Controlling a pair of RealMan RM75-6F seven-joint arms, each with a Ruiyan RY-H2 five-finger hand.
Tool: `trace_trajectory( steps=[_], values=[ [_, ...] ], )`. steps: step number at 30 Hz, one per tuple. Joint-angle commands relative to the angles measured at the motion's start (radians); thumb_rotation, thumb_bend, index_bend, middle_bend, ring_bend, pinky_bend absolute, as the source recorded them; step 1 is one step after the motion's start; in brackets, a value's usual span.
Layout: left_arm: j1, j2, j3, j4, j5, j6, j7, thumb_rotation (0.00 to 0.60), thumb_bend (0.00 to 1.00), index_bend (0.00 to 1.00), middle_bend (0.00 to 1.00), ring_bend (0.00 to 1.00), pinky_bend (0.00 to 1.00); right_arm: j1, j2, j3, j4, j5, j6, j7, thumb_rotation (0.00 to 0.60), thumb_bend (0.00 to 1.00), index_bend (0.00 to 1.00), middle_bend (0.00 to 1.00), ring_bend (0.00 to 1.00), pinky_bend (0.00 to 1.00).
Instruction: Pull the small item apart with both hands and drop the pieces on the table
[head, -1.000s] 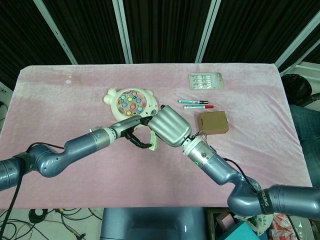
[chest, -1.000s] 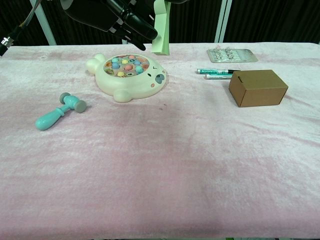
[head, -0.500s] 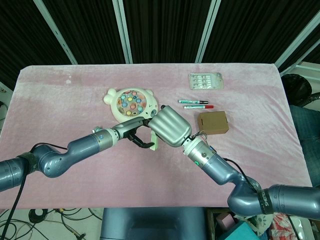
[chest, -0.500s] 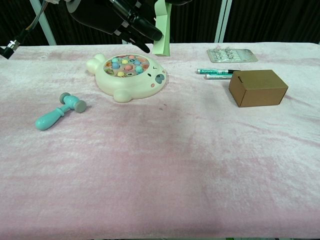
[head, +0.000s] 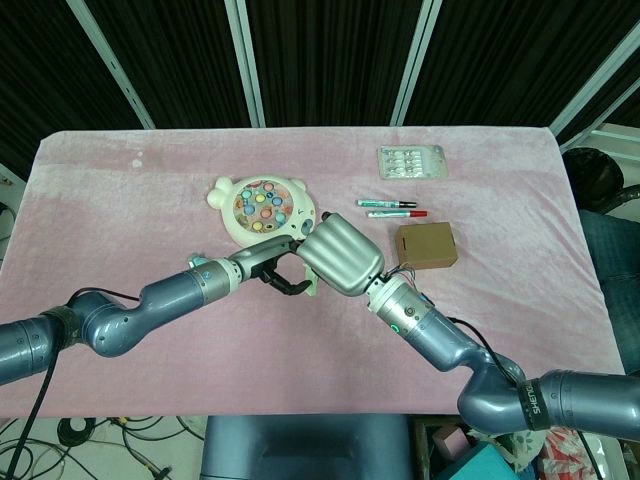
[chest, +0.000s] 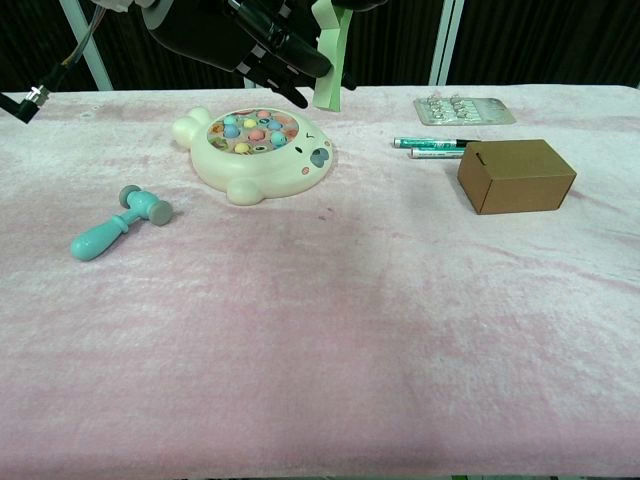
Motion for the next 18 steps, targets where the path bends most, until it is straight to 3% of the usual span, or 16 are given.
trace_trajectory(
  steps=[1, 18],
  values=[
    [-0.002, 0.001, 0.003, -0.002, 0.0, 0.0, 0.003, 0.6, 0.51, 0.54, 0.1, 0.0, 0.0, -0.005, 0.007, 0.002, -0.007, -0.005, 0.007, 0.004, 0.6, 0.51, 0.75, 0.75, 0.79, 0.58],
    [0.029, 0.003, 0.053, 0.014, 0.027, -0.013, 0.034, 0.6, 0.51, 0.55, 0.1, 0.0, 0.0, -0.056, 0.086, 0.019, -0.027, -0.03, 0.043, 0.061, 0.6, 0.51, 0.79, 0.75, 0.79, 0.58]
  ],
)
